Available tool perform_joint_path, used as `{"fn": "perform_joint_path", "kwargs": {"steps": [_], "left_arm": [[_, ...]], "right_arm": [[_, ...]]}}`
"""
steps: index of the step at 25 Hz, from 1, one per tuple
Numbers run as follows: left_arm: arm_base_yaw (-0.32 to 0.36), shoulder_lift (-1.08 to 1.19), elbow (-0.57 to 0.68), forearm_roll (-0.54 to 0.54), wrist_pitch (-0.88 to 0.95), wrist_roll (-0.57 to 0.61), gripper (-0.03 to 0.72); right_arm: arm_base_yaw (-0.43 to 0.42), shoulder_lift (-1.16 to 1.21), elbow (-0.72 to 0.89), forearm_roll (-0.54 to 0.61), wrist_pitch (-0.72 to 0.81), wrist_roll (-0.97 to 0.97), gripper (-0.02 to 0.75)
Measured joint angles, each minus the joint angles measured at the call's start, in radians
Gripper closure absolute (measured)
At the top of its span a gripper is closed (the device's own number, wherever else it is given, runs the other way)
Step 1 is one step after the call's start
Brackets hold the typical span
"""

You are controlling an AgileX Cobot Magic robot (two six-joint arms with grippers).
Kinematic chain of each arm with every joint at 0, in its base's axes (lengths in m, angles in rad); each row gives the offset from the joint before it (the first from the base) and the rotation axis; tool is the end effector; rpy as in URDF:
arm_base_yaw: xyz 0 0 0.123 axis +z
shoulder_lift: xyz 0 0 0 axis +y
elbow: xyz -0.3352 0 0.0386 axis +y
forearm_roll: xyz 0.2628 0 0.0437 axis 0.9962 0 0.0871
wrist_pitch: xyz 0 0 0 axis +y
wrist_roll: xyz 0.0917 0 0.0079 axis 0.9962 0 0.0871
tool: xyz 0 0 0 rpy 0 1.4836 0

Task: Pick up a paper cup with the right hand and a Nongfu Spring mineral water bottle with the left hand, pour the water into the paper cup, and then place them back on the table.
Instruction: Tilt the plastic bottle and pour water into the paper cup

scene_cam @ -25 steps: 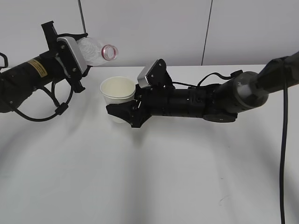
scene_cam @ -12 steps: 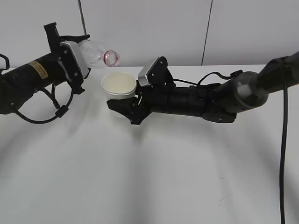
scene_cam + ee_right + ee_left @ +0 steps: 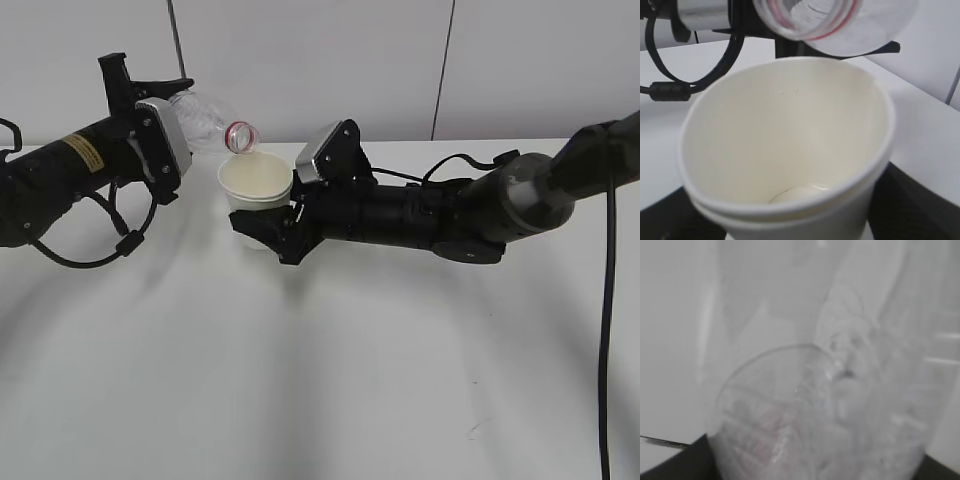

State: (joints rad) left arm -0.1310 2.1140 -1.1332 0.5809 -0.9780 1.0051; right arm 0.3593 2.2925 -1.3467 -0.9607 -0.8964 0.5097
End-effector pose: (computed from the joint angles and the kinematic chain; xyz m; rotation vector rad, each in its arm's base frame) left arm 0.4613 -0.1030 0.1957 1.3307 0.8928 0.5883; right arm 0.4552 0.2339 0.1449 -0.9719 1.5263 0.7242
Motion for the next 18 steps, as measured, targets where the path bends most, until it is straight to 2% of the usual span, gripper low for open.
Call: {"fn": "perform_joint_path", "kwargs": {"steps": [18], "left_arm": [[0.0,0.0,0.0,-0.001,-0.046,0.017,0.291]], "right_arm": [[0.0,0.0,0.0,0.004,0.028,-0.001,0.198]]}}
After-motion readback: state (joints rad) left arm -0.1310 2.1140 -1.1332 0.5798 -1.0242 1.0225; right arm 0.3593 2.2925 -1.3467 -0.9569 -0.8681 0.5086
